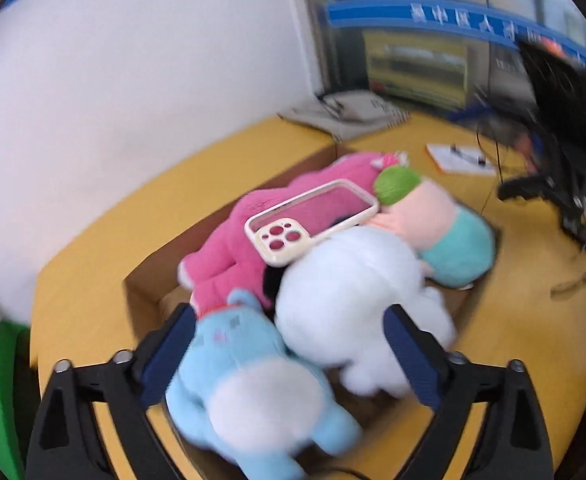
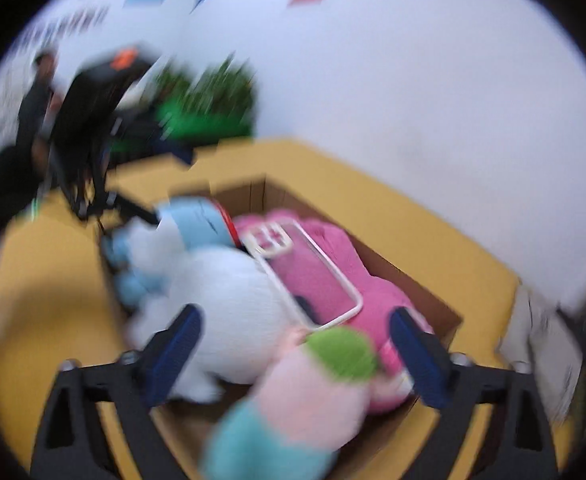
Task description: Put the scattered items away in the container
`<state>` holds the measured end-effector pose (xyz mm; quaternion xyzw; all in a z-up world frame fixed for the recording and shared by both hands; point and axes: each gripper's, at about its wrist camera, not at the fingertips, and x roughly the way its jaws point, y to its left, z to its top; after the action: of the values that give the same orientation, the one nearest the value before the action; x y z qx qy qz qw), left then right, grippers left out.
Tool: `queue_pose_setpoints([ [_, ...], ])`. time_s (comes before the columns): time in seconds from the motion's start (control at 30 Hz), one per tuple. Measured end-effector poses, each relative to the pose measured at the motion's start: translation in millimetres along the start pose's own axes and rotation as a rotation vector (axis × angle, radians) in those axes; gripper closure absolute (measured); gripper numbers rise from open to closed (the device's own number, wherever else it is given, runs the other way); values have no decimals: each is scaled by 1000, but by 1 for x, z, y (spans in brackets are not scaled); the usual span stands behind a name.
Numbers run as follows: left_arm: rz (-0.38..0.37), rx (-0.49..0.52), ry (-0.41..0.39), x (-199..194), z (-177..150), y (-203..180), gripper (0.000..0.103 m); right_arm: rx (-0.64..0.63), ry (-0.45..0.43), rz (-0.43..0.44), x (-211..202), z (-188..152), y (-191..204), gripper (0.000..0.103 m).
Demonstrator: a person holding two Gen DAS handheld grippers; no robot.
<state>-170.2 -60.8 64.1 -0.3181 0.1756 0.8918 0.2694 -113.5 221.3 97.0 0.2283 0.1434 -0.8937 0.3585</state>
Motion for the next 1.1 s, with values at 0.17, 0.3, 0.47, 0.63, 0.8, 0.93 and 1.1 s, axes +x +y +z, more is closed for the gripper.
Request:
queue_pose_setpoints([
  [0.17,76,-270,-79,-26,-53,-26,0,324,-81,-124,-20,-47,34,0],
  [0.3,144,-420,-107,-44,-86,-45,0,465,-22,-261,-5,-71,51,0],
  [0.47,198,-507,-80,-42,-112,-72,0,460,42,-306,36,-94,78,0],
  [0.63,200,-496,-61,-28,-119,-95,0,447,72,-308,55,-108,104,0],
  [0.8,223,-481,-52,-22,-116,-104,0,471,114,-351,65,-118,109,0],
  [0.93,219,-504,-46,-17,-120,-107,0,501,132,-388,59,-125,105,0],
  [1.1,219,-531,-37,-12,-125,-110,0,489,148,-434,49,-131,100,0],
])
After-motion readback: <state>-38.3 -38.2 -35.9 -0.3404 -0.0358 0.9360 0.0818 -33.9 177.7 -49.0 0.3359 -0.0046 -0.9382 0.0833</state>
